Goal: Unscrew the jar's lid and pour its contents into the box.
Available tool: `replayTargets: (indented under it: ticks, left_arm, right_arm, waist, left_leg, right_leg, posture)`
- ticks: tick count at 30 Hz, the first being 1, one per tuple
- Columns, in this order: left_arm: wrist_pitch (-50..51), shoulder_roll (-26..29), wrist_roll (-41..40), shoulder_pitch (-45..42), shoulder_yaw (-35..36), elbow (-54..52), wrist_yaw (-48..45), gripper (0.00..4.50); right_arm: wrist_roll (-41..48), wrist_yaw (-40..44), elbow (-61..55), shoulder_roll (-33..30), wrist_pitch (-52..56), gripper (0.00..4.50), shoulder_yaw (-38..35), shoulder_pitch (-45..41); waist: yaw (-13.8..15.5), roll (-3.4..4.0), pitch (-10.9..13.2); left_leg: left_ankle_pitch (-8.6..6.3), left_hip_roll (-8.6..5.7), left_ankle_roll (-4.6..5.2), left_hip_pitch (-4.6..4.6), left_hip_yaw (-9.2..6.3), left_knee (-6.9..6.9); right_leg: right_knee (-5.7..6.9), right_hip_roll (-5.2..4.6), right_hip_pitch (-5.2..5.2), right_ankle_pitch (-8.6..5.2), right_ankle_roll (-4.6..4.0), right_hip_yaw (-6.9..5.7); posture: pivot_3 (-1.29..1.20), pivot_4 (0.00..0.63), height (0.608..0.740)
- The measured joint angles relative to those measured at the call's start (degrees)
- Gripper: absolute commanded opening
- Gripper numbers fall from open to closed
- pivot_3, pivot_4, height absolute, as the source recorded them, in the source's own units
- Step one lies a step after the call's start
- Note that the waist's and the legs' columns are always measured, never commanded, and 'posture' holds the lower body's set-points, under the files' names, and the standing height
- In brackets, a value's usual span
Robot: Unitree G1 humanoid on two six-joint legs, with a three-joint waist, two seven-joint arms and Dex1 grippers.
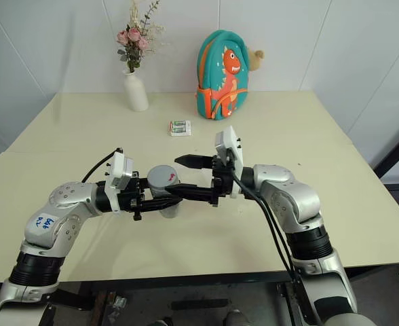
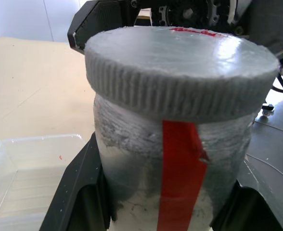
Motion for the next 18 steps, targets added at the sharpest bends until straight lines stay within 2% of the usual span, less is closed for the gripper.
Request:
replayTargets:
  ticks: [8,18]
  left_arm:
    - [0.0,-0.8,0.3,-1.1,-0.9,0.5,-0.1,1.98]
    - [0.0,-1.4,0.4,-1.1,-1.0,1.2,0.1,1.98]
  right_arm:
    - [-2.2,-2.3,1.3,4.2,-0.9,4.44,2.7,-2.9]
    - [-5.2,-2.7,4.4,4.4,-3.4,4.44,2.8,-4.1]
  waist:
    - [-0.1,0.0,0.0]
    - [-0.1,0.0,0.0]
  left_leg:
    - [0.0,0.0,0.0,0.0,-0.02,-0.01]
    - [0.0,0.0,0.0,0.0,-0.02,-0.02]
  right_leg:
    - [0.01,0.0,-0.01,0.0,0.0,-0.02]
    - [0.01,0.0,-0.02,0.0,0.0,-0.02]
  posture:
    - [0.0,0.15,0.74]
    - [0.0,0.15,0.74]
